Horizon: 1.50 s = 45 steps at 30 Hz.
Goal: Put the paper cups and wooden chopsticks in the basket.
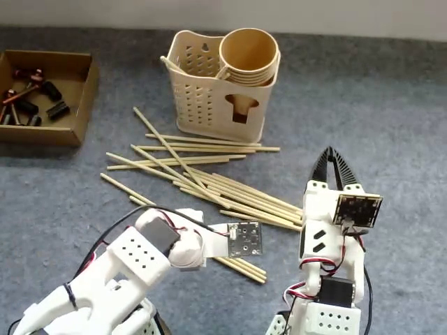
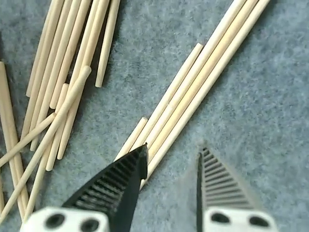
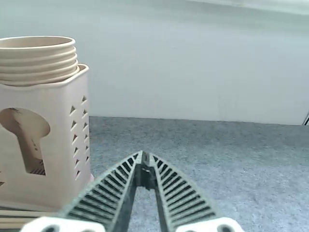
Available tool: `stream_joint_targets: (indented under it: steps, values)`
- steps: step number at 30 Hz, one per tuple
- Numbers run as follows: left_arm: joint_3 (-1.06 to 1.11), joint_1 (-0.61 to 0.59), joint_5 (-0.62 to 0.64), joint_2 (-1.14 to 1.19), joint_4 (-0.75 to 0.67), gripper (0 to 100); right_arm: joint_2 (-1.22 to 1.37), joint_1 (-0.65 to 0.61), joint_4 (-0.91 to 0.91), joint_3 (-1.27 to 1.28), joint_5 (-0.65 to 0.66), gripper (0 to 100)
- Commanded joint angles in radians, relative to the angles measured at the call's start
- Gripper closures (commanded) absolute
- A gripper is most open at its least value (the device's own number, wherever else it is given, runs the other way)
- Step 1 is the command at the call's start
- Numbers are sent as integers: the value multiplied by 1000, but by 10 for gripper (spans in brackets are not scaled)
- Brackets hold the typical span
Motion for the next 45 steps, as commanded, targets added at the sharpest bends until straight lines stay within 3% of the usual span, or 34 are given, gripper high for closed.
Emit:
stream_joint_targets:
  steps: [1, 9, 15, 27, 33, 39, 45]
  values:
    - [41, 13, -2, 5, -86, 829, -15, 10, 2, 30, 5, 988]
    - [130, 10, -2, 5, -198, 829, -15, -28, 2, 31, 11, 988]
    - [130, 7, 0, 5, -207, 832, -15, -30, 2, 33, 11, 988]
    - [-114, 4, 51, 375, -169, 864, -15, -31, 2, 35, 11, 988]
    - [-133, 2, 57, 401, -164, 873, -15, -31, 2, 35, 11, 988]
    - [-130, 2, 57, 401, -163, 975, -15, -31, 2, 36, 11, 988]
    - [-130, 2, 57, 400, -129, 979, -15, -31, 2, 36, 11, 988]
